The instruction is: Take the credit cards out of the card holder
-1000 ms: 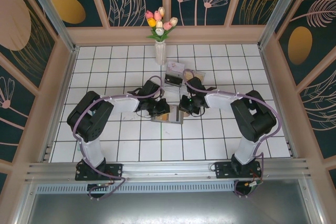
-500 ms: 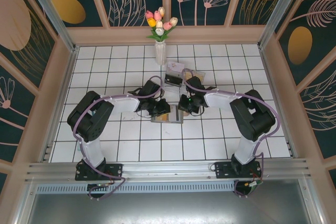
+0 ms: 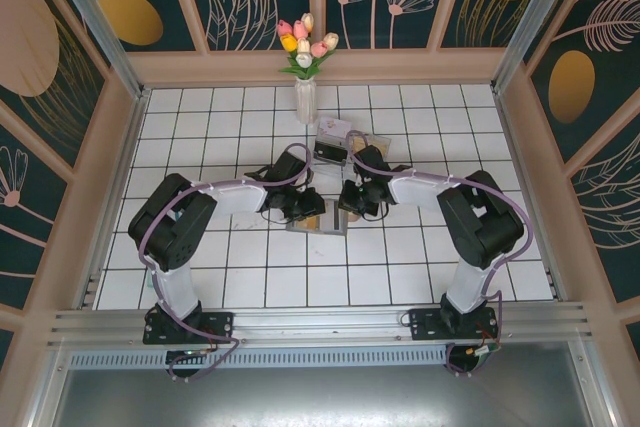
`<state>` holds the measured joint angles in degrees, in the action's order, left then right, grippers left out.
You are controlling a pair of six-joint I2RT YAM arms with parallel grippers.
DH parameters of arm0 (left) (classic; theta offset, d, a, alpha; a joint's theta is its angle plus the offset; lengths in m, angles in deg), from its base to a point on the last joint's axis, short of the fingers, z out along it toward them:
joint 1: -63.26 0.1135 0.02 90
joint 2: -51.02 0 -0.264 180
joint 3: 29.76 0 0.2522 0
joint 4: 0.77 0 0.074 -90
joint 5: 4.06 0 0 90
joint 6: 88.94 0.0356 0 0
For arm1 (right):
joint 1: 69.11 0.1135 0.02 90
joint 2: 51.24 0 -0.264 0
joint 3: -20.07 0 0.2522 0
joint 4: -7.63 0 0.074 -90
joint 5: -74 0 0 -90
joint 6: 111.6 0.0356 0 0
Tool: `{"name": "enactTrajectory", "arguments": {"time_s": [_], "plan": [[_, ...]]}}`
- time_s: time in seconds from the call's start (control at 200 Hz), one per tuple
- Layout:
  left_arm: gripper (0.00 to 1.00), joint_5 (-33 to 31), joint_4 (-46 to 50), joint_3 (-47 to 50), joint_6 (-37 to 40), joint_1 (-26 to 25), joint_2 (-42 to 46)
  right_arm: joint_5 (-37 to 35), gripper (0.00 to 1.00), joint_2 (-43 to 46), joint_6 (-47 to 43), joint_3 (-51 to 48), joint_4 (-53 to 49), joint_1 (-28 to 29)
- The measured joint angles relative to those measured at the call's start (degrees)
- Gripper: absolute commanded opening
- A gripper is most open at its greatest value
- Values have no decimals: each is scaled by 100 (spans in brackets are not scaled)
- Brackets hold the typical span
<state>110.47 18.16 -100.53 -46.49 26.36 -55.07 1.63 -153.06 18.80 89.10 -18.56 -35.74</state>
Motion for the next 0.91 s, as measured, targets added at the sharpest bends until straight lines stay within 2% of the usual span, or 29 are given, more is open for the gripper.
{"name": "enactTrajectory", "arguments": {"time_s": [0.32,0.5,0.906], "plan": [[23,-404,343,-138,133,-17,0,0,13,-15,0,-2,-2,0],[14,-354,299,-109,144,-17,0,0,13,-35,0,-2,0,0],[16,-216,251,-103,149,2,-7,46,13,-35,-2,-2,17,-7]]}}
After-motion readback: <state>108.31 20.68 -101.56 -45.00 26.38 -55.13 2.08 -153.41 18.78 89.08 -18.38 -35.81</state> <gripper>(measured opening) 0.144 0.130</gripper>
